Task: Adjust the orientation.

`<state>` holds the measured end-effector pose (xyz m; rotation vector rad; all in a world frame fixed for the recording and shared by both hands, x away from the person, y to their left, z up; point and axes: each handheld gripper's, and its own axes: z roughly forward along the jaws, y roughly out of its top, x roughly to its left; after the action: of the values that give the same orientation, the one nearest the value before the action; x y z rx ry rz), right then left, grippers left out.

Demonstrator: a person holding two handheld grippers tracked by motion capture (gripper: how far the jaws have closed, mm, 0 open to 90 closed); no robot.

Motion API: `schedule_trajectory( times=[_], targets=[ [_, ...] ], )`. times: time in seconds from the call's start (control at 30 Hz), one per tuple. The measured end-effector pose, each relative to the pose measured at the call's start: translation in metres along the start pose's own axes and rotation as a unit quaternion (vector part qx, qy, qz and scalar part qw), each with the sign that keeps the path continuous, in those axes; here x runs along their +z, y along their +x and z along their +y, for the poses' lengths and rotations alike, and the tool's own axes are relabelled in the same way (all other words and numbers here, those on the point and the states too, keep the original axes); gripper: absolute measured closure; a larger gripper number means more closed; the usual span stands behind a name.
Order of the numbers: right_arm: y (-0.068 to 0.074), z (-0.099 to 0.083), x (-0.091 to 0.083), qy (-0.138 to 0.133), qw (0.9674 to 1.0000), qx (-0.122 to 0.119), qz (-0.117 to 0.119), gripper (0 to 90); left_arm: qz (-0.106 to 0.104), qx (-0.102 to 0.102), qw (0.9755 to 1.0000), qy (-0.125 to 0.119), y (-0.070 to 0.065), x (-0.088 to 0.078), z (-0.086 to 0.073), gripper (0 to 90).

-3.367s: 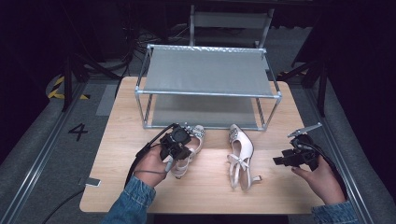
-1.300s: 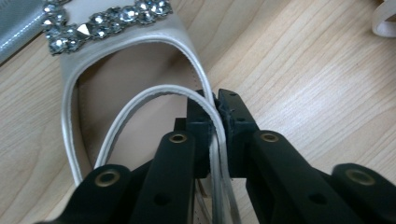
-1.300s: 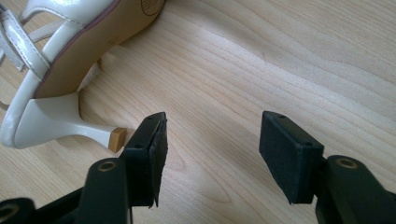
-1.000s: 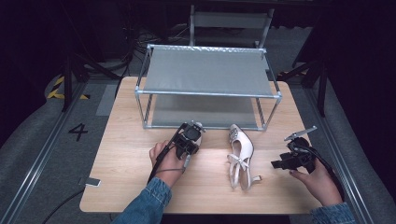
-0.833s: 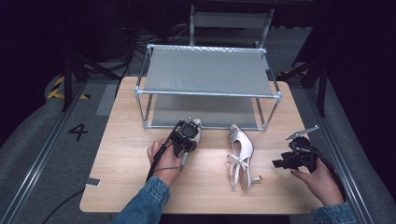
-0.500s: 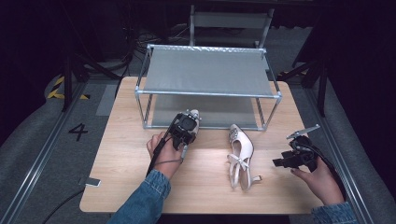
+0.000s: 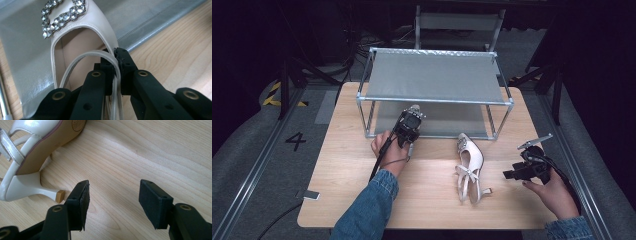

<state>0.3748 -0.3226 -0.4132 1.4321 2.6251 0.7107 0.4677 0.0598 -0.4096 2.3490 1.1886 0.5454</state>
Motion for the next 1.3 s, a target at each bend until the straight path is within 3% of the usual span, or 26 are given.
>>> schedule_trajectory(
  times=[0.43,0.5,0.6,0.77,0.97,1.03,1.1,1.3],
  targets=[
    [0.001,0.000,0.003,0.005,1.0000,-0.002,0.002,41.9,-0.010,0.013,0.9995,0.025,0.003,0.017,0.015,84.2],
    [0.002,0.000,0.003,0.005,1.0000,-0.002,0.002,41.8,-0.009,0.028,0.9992,0.027,0.002,0.019,0.015,82.1],
    [0.002,0.000,0.002,0.004,1.0000,-0.002,0.002,41.5,0.011,0.062,0.9980,0.003,-0.005,0.016,0.015,64.9],
    [0.003,-0.001,0.002,0.004,1.0000,-0.004,0.000,40.6,0.019,0.072,0.9972,-0.010,-0.012,0.008,0.016,64.1],
    [0.002,-0.001,0.002,0.004,1.0000,-0.003,0.001,40.6,0.005,0.058,0.9979,-0.027,-0.007,-0.002,0.011,63.9],
    [0.002,-0.001,0.003,0.005,1.0000,-0.003,0.001,40.7,-0.026,0.044,0.9981,-0.036,-0.003,-0.007,0.009,57.9],
    [0.003,-0.001,0.003,0.006,1.0000,-0.003,0.001,40.7,-0.032,0.039,0.9980,-0.037,-0.001,-0.013,0.007,55.9],
    [0.004,-0.001,0.004,0.008,1.0000,-0.004,0.002,40.8,-0.048,0.040,0.9965,-0.056,0.001,-0.033,0.002,53.5]
  ],
)
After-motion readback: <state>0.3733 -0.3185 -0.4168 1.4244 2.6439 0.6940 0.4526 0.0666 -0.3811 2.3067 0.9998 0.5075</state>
